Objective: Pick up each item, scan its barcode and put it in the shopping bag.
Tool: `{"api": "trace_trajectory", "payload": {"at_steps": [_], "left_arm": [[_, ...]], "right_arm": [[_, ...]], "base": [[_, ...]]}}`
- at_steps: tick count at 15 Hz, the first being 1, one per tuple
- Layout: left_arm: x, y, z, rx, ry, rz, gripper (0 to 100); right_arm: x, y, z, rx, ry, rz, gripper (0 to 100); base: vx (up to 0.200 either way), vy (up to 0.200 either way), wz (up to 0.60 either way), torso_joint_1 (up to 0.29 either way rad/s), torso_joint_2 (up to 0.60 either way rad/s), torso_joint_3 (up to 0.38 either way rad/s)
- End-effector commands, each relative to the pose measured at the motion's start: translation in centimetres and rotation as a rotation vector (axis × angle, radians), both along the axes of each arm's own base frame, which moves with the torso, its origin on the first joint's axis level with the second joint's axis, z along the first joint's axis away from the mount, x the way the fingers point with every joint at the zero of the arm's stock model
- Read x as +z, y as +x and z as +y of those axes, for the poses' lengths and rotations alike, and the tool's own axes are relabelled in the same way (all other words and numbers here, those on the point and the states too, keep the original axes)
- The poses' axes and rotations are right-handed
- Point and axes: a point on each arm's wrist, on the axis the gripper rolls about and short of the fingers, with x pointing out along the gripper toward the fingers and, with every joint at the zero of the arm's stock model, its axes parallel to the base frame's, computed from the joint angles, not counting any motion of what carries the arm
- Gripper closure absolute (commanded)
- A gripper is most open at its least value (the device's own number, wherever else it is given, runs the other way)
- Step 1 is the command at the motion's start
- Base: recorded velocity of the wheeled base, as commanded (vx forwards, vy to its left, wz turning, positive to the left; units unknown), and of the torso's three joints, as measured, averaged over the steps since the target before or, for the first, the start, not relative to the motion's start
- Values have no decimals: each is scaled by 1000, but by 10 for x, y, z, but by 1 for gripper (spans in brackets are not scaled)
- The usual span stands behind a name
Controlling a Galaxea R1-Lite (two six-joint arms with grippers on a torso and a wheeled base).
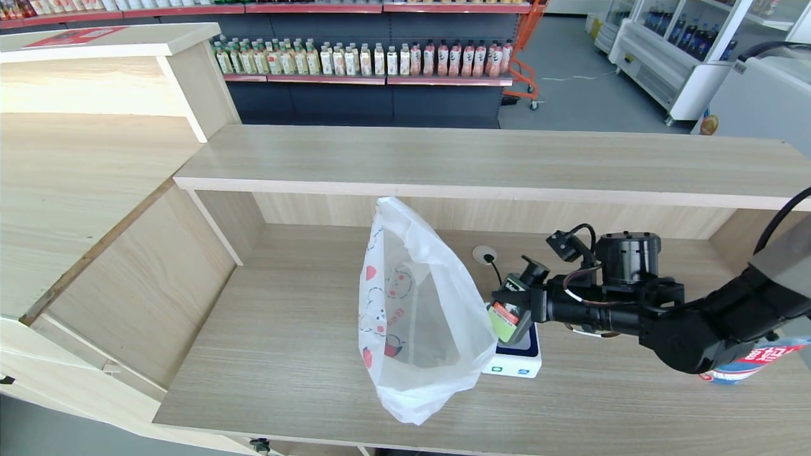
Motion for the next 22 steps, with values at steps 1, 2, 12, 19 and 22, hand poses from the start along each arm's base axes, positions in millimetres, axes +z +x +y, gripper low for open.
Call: {"api": "trace_trajectory", "payload": {"at_steps": [1, 2, 12, 19, 22], "left_arm": [[0, 0, 0, 1, -2, 0, 0], [0, 0, 0, 1, 0, 0, 0], [0, 0, 0, 1, -5, 0, 0], [0, 0, 0, 1, -6, 0, 0], [0, 0, 0, 1, -5, 0, 0]], "right_arm": [[39, -22, -6, -2, 43, -80, 100], [45, -32, -9, -2, 48, -93, 100], [53, -51, -13, 1, 50, -104, 100], [47, -40, 15, 69, 46, -105, 100], [32, -29, 19, 67, 17, -85, 100]], "base": [[0, 0, 0, 0, 0, 0], [0, 0, 0, 0, 0, 0], [-60, 80, 0, 2, 0, 2], [0, 57, 0, 4, 3, 0], [0, 0, 0, 0, 0, 0]]}}
